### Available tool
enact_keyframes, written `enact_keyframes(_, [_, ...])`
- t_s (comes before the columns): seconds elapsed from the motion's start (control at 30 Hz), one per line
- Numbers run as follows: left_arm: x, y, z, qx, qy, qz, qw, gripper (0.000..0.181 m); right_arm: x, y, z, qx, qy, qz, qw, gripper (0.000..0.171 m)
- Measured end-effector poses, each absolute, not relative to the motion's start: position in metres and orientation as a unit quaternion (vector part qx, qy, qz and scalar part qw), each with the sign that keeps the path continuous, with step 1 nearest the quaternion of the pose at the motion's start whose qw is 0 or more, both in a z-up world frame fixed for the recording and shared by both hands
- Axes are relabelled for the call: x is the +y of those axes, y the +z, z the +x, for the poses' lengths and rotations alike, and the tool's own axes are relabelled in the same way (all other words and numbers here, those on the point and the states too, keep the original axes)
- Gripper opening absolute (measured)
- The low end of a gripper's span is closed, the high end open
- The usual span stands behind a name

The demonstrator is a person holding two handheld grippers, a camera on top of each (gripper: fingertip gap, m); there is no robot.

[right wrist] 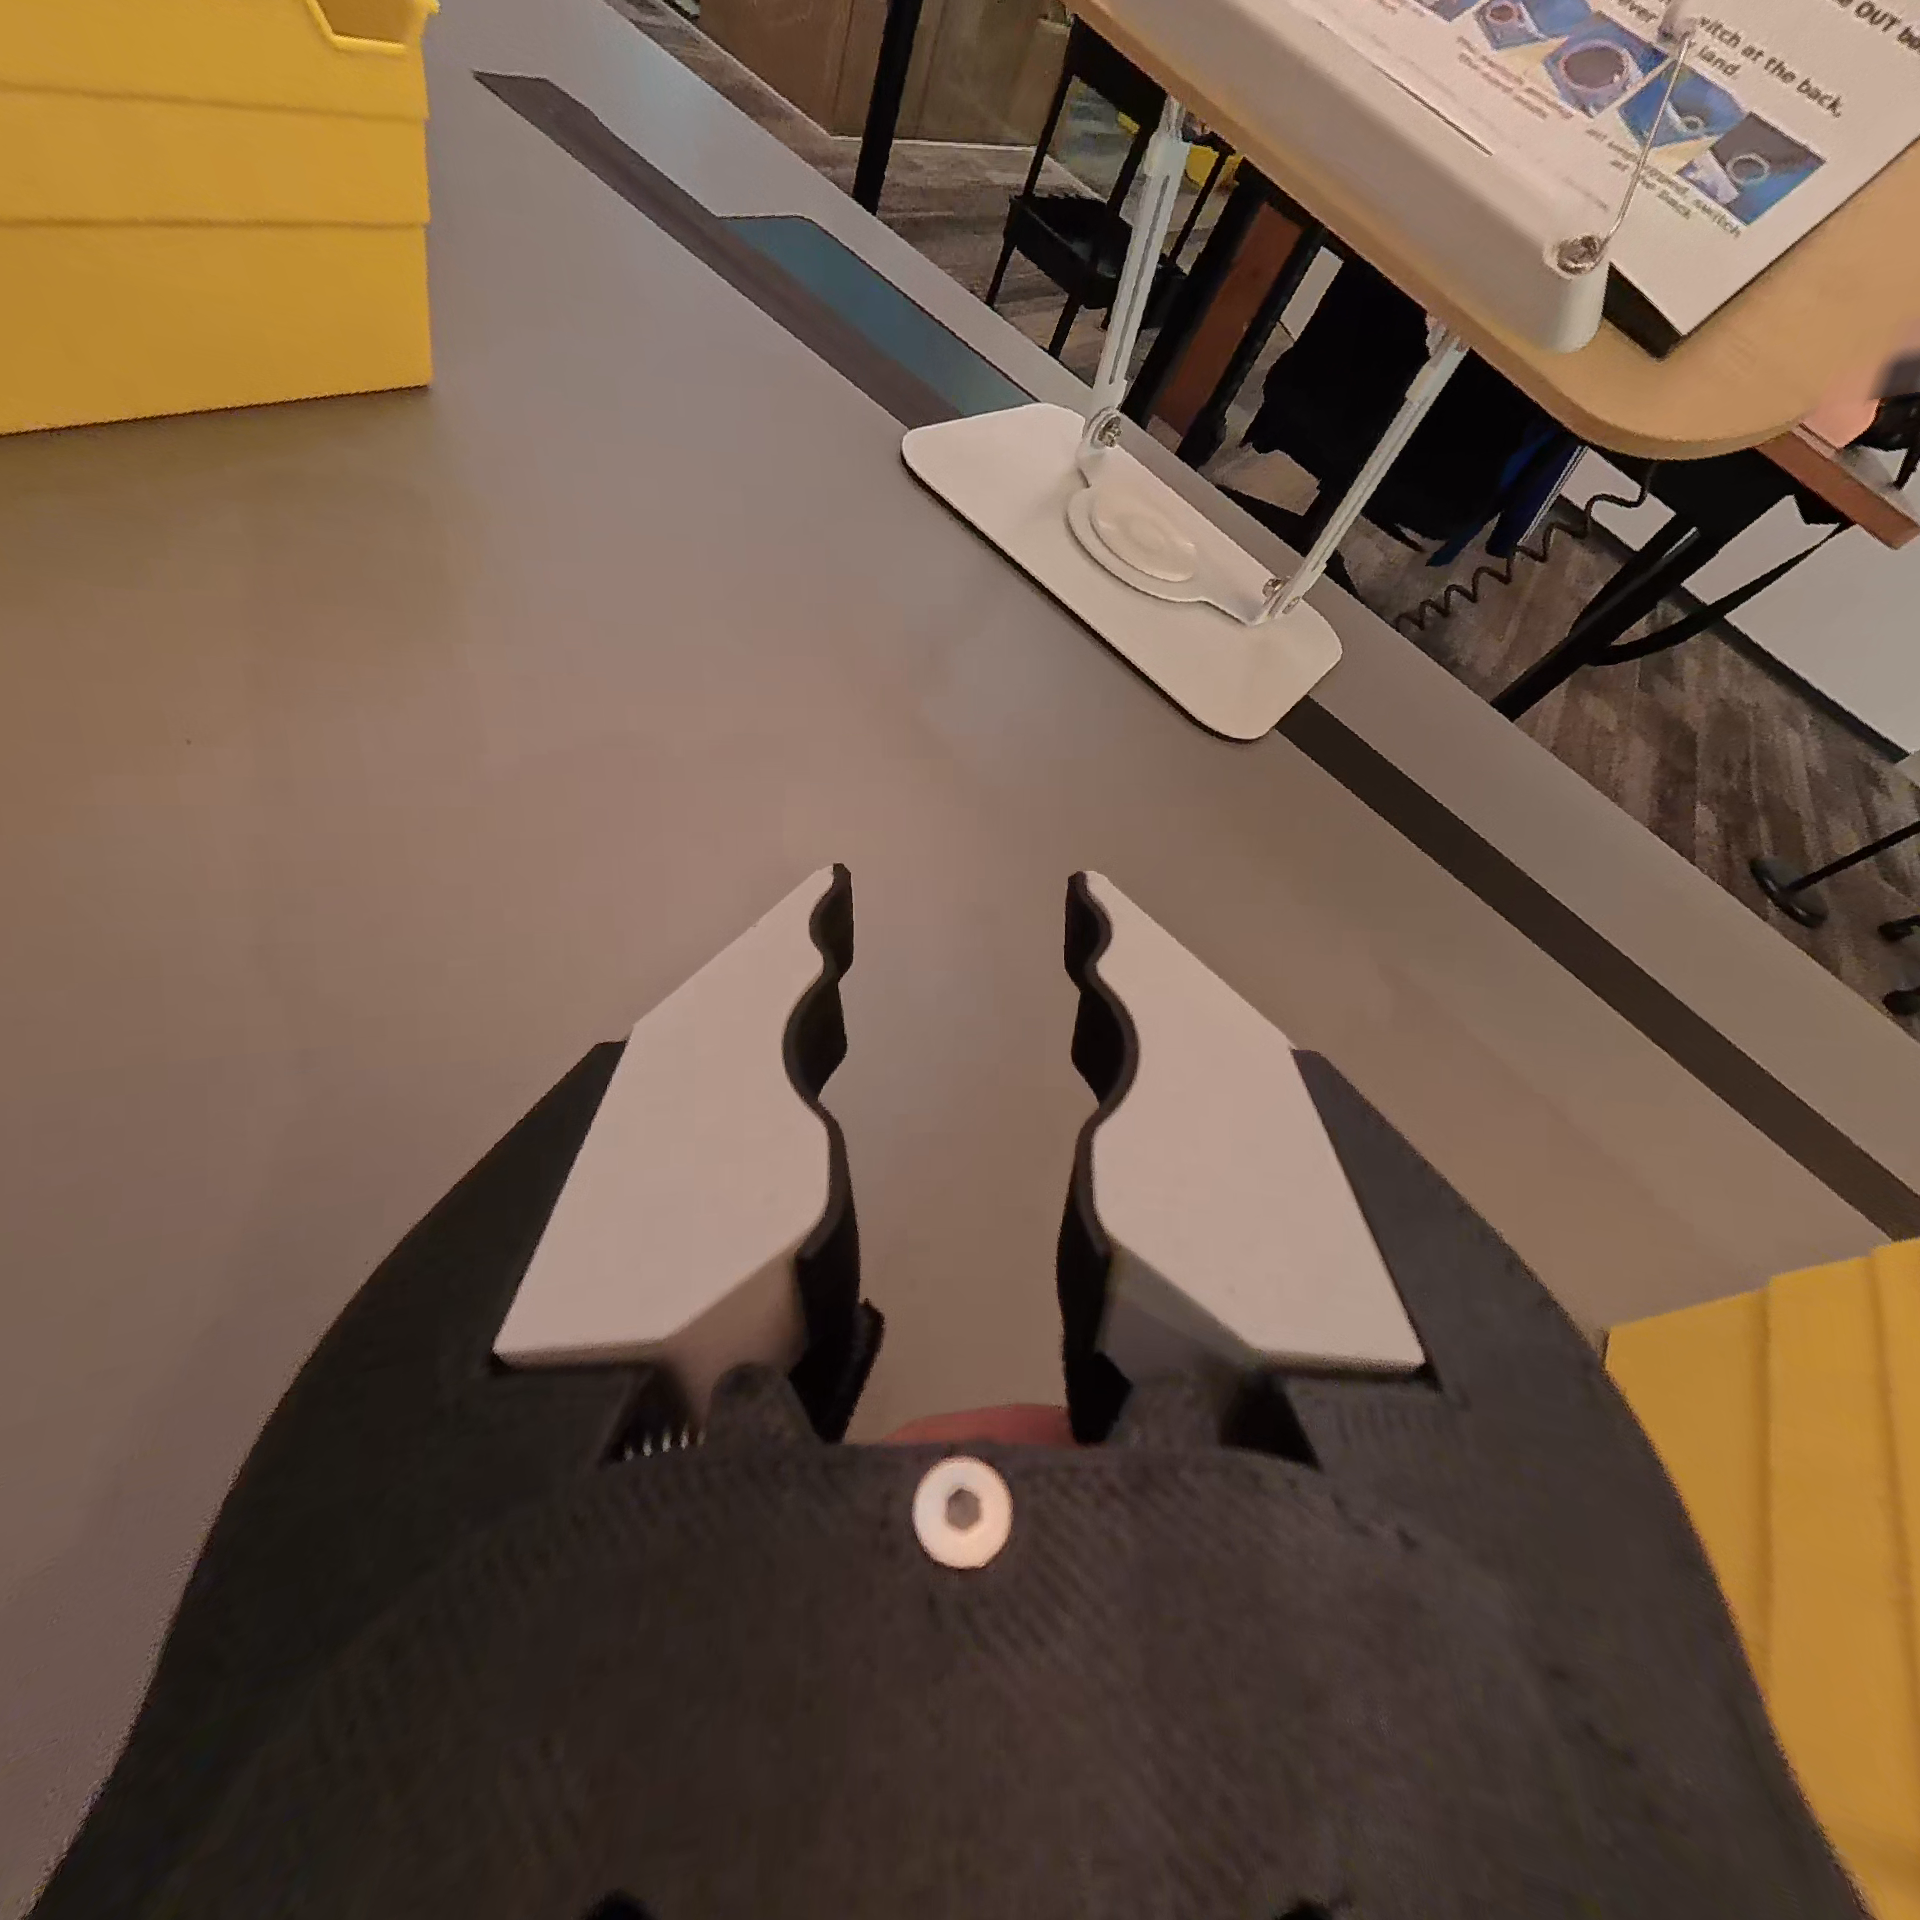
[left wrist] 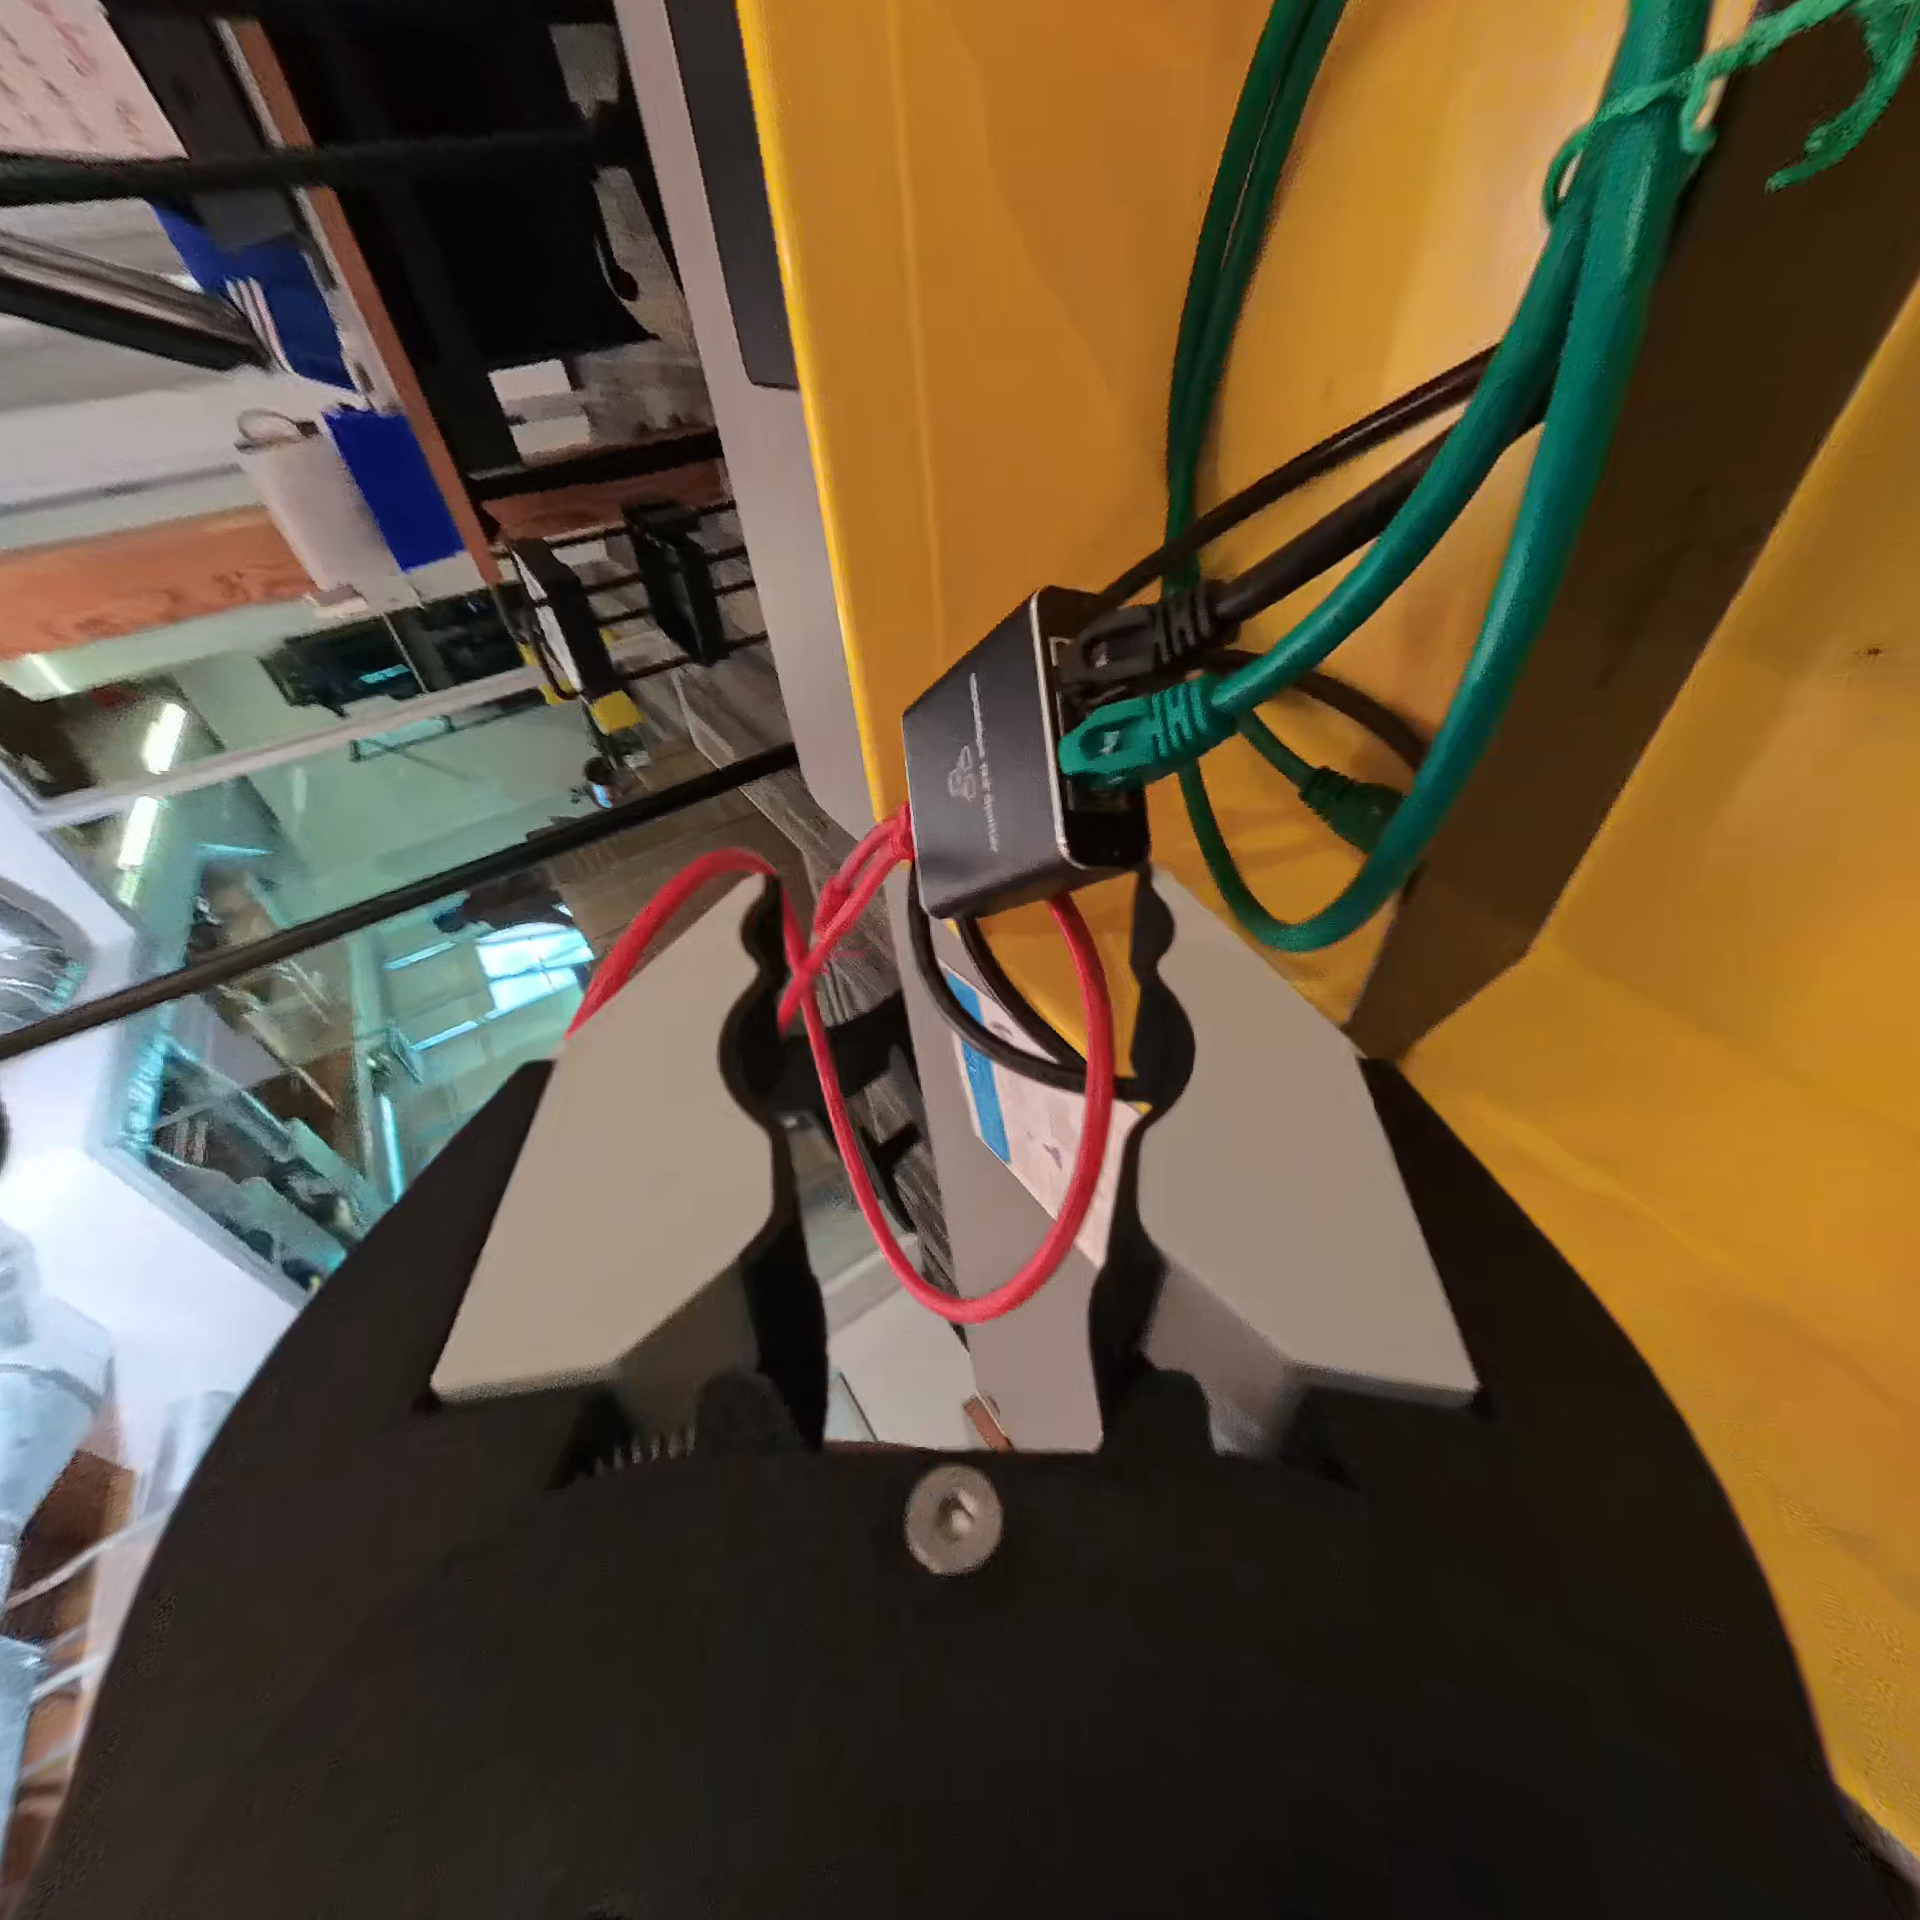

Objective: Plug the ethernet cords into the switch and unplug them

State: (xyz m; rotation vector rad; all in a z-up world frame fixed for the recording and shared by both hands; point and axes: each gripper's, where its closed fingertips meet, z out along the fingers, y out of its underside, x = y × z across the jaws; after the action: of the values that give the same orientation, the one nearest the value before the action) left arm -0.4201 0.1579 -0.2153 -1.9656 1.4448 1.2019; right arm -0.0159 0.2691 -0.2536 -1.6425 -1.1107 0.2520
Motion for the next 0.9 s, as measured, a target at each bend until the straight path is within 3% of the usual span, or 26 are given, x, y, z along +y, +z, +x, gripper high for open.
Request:
enact_keyframes(0.27, [0.172, -0.228, -0.417, 0.569, 0.4, -0.687, 0.21, 0.064, 0.272, -0.259, -0.02, -0.474, 0.107, -0.687, 0.54, 0.037])
enact_keyframes(0.43, [0.175, -0.253, -0.431, 0.606, 0.394, -0.675, 0.148, 0.067, 0.273, -0.264, -0.021, -0.477, 0.11, -0.688, 0.535, 0.036])
enact_keyframes(0.6, [0.198, -0.256, -0.429, 0.613, 0.44, -0.64, 0.146, 0.048, 0.272, -0.266, -0.025, -0.481, 0.111, -0.685, 0.536, 0.035])
enact_keyframes(0.67, [0.204, -0.251, -0.425, 0.611, 0.453, -0.628, 0.164, 0.029, 0.272, -0.265, -0.025, -0.483, 0.112, -0.682, 0.538, 0.034])
enact_keyframes(0.9, [0.21, -0.213, -0.421, 0.575, 0.484, -0.619, 0.23, 0.022, 0.273, -0.258, -0.023, -0.478, 0.117, -0.678, 0.546, 0.031])
